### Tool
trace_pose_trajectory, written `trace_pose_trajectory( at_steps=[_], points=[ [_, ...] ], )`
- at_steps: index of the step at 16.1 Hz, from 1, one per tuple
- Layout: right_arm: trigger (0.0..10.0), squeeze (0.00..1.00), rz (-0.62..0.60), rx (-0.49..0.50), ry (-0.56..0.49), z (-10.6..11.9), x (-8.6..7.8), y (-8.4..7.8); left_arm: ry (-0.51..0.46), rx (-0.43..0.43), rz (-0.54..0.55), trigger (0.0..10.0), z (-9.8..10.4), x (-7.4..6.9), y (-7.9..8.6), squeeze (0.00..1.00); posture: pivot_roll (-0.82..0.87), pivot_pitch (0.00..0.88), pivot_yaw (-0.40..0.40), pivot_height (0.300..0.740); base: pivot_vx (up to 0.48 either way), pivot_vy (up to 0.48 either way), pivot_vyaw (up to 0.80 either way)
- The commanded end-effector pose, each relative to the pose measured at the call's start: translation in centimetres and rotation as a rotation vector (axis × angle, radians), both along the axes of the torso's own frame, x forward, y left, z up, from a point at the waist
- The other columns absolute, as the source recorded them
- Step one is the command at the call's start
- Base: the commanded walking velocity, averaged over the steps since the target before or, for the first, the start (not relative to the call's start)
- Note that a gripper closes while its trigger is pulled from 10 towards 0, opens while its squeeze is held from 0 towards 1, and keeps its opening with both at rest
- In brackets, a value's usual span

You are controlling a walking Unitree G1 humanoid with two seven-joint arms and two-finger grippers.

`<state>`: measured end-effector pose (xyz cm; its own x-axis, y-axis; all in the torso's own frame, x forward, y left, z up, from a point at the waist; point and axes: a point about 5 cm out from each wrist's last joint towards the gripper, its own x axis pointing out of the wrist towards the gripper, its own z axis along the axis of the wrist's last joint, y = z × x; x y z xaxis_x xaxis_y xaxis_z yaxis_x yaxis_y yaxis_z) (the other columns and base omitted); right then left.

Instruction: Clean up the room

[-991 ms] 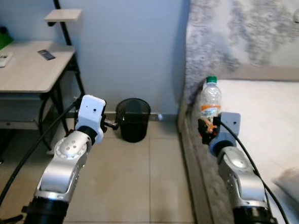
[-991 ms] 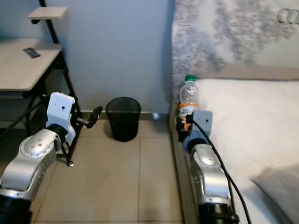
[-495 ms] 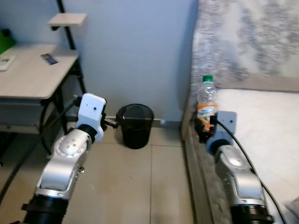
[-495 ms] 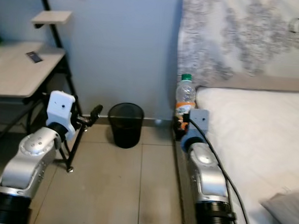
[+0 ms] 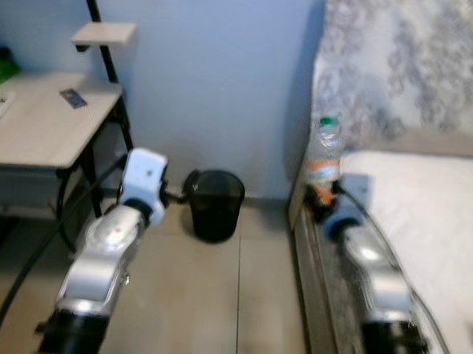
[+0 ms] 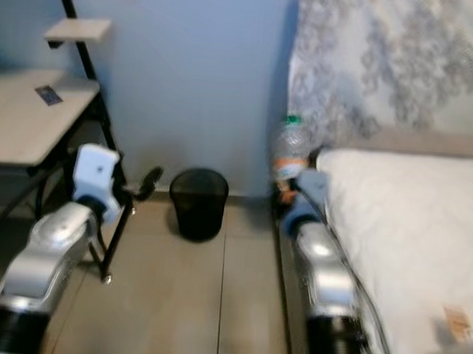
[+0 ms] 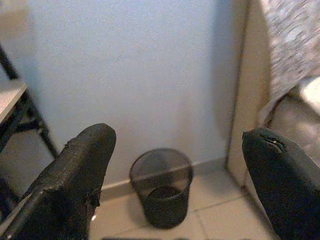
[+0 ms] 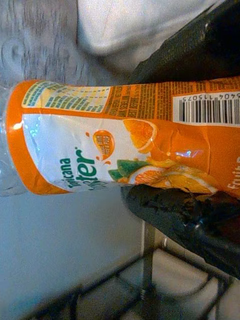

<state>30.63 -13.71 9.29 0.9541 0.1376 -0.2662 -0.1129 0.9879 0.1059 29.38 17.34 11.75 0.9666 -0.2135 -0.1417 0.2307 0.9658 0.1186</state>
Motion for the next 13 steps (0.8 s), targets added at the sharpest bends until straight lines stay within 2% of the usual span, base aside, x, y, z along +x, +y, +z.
trace_pose_trajectory(
  at_steps=[1,2,8,11,13],
  points=[
    [10.0,0.0,-0.009,-0.017,-0.008,0.35,0.08,-0.83,-0.022,-0.008,-0.011,10.0,0.61,0.29,-0.42,0.0,0.11,0.0,0.021,0.74,0.341,0.0,0.0],
    [10.0,0.0,0.023,-0.032,-0.012,0.35,0.02,-0.41,-0.025,-0.004,-0.014,10.0,0.84,0.46,-0.32,0.0,0.1,0.0,0.027,0.74,0.345,0.0,0.0],
    [10.0,0.0,0.021,-0.026,-0.004,0.28,0.23,-0.34,-0.024,0.003,-0.009,10.0,0.9,0.73,-0.07,0.0,0.1,0.0,0.031,0.74,0.349,0.0,0.0],
    [10.0,0.0,0.037,-0.039,-0.005,0.4,0.43,-0.21,-0.024,0.007,-0.005,10.0,1.06,0.96,0.06,0.0,0.1,0.0,0.041,0.74,0.36,0.0,0.49],
    [10.0,0.0,-0.006,-0.007,0.013,0.25,0.54,-0.59,-0.025,0.005,-0.005,10.0,1.12,1.04,0.04,0.0,0.1,0.0,0.04,0.74,0.368,0.0,0.0]
  ],
)
